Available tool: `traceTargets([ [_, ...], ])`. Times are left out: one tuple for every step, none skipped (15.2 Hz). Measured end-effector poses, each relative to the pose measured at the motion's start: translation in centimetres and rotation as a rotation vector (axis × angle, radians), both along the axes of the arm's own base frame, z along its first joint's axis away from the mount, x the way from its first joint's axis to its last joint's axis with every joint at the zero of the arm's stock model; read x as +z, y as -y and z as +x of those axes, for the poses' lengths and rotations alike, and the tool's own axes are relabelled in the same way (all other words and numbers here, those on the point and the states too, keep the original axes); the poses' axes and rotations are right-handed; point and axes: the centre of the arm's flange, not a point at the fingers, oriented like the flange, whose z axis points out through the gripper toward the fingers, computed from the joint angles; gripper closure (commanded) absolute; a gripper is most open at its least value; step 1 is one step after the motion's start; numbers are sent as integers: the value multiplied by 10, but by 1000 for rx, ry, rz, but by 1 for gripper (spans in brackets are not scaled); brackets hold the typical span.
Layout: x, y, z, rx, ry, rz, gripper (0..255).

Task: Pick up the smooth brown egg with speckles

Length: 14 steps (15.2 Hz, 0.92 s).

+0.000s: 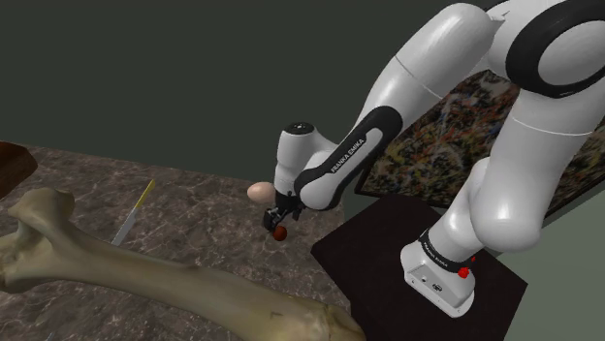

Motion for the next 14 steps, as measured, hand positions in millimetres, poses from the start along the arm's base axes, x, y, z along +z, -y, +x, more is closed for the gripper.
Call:
traceTargets([
  [-7, -1, 1, 0, 0, 1, 0],
  [-13, -2, 0, -1, 0, 1, 0],
  [-19, -4, 0, -1, 0, 1, 0],
  [-24, -5, 0, -1, 0, 1, 0],
  [-29, -6, -1, -1, 0, 1, 0],
  [-35, -6, -1, -1, 0, 1, 0],
  [-41, -5, -1, -1, 0, 2, 0],
  [-45, -5, -1, -1, -1, 1, 0],
  [-47, -5, -1, -1, 0, 1, 255],
  [-48, -5, 0, -1, 0, 1, 255],
  [-48, -5, 0, -1, 1, 2, 255],
  [-49, -5, 0, -1, 1, 2, 255],
  [-49, -5, 0, -1, 1, 2, 255],
  [-49, -5, 0, -2, 1, 2, 255],
])
